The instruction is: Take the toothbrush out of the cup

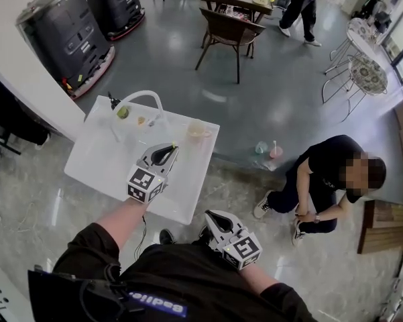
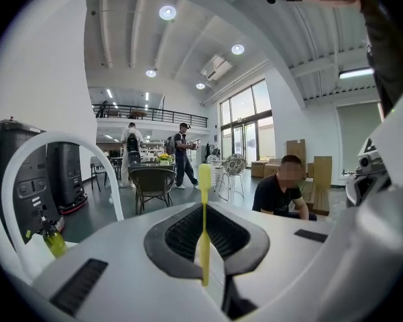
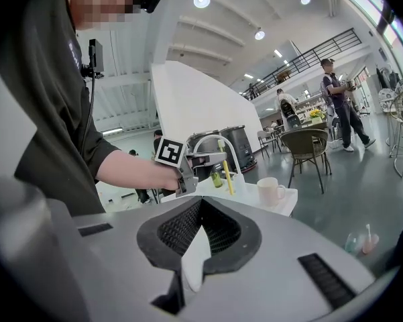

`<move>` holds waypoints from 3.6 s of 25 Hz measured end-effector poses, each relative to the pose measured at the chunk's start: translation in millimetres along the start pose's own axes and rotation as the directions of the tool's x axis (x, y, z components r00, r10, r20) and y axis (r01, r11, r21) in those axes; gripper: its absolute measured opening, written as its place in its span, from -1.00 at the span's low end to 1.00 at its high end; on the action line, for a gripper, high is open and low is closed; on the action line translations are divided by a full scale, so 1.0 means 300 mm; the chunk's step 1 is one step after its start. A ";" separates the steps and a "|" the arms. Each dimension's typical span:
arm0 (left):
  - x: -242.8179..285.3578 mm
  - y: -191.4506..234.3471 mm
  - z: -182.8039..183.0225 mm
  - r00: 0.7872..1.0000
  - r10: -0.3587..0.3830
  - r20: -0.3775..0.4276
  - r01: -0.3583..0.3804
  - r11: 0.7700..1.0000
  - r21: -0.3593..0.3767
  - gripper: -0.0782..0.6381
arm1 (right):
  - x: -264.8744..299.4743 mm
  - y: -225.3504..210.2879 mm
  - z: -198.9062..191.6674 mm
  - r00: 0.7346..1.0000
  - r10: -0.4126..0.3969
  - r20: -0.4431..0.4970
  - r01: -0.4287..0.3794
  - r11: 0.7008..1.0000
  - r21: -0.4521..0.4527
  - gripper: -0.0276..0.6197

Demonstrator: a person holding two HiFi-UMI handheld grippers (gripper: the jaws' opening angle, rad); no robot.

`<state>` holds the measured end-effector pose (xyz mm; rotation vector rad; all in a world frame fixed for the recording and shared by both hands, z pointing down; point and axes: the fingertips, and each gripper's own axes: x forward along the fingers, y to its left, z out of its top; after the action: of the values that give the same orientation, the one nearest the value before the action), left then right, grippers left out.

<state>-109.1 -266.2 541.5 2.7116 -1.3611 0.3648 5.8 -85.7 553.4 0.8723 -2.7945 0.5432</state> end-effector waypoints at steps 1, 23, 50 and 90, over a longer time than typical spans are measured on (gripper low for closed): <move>-0.015 -0.008 0.005 1.000 -0.003 0.004 0.003 1.000 0.000 -0.73 | 0.005 0.006 0.004 1.000 0.001 -0.006 -0.001 1.000 -0.004 -0.88; -0.380 -0.096 0.119 0.995 0.010 0.103 -0.010 1.000 -0.005 -0.73 | 0.069 0.150 0.023 0.997 0.073 0.009 -0.072 0.995 -0.072 -0.88; -0.624 -0.304 0.061 0.993 -0.066 0.098 0.068 0.997 -0.023 -0.73 | 0.102 0.237 0.050 0.995 0.095 -0.010 -0.096 0.988 -0.123 -0.88; -0.615 -0.435 0.035 0.984 -0.155 0.090 0.156 0.988 -0.005 -0.73 | 0.092 0.244 0.033 0.996 0.091 -0.018 -0.093 0.986 -0.141 -0.88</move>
<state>-109.1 -46.0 489.2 2.8315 -1.1562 0.2246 -59.2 -47.9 530.0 0.7119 -2.8323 0.3554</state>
